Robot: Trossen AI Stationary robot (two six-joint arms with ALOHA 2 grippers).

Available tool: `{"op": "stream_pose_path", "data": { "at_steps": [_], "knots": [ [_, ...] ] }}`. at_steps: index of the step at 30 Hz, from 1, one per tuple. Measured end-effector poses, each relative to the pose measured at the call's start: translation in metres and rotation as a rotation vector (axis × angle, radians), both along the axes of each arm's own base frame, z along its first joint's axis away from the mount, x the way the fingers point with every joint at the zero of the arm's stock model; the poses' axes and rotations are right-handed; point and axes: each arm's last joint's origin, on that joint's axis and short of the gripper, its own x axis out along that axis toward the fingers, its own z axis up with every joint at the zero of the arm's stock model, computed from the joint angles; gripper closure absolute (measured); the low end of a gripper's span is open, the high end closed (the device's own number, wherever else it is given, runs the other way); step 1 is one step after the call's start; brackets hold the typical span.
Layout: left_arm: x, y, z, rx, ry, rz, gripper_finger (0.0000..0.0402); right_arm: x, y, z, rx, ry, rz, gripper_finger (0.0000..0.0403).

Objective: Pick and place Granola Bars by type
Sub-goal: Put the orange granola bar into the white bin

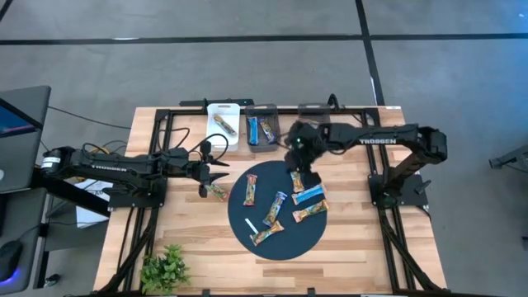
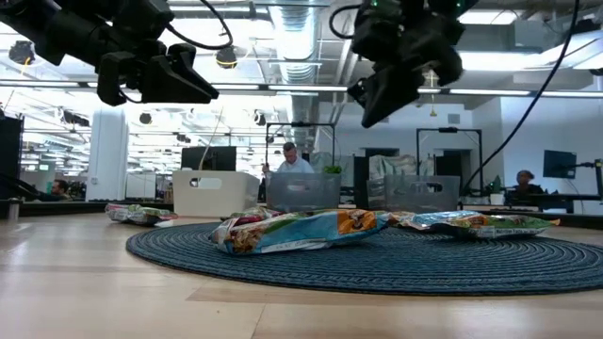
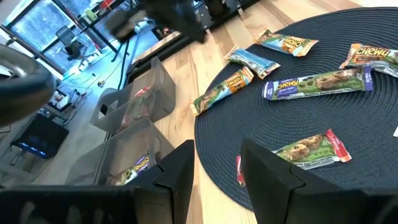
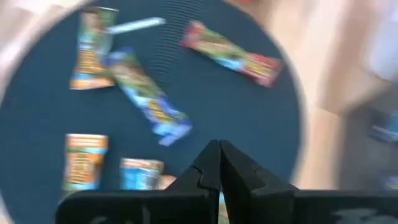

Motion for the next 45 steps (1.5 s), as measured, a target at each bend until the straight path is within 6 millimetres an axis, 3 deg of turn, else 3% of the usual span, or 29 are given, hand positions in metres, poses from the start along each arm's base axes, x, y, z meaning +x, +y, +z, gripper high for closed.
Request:
{"op": "stream_pose_path", "data": {
  "at_steps": [9,15,23,29,36,45],
  "knots": [
    [0.0,-0.001,0.0,-0.01,-0.004,-0.027,0.0274,-0.012,0.019,-0.043,0.068,0.077,-0.034,0.0403],
    [0.0,-0.002,0.001,-0.023,-0.01,-0.079,0.0274,-0.019,0.03,-0.055,0.027,0.069,-0.034,0.0403],
    [0.001,-0.002,0.0,-0.024,-0.007,-0.079,0.0274,-0.052,0.035,-0.042,0.028,-0.132,-0.058,0.0403],
    [0.004,-0.002,-0.002,-0.013,-0.006,-0.083,0.0274,-0.064,0.053,-0.054,0.094,-0.417,0.084,0.0403],
    [0.014,-0.002,-0.004,0.034,-0.034,-0.139,0.0274,-0.043,0.079,-0.07,0.063,-0.504,0.214,0.0395],
    [0.027,-0.004,-0.017,0.036,-0.002,-0.228,0.0274,-0.018,0.07,-0.072,0.013,-0.43,0.136,0.0312]
  ]
}}
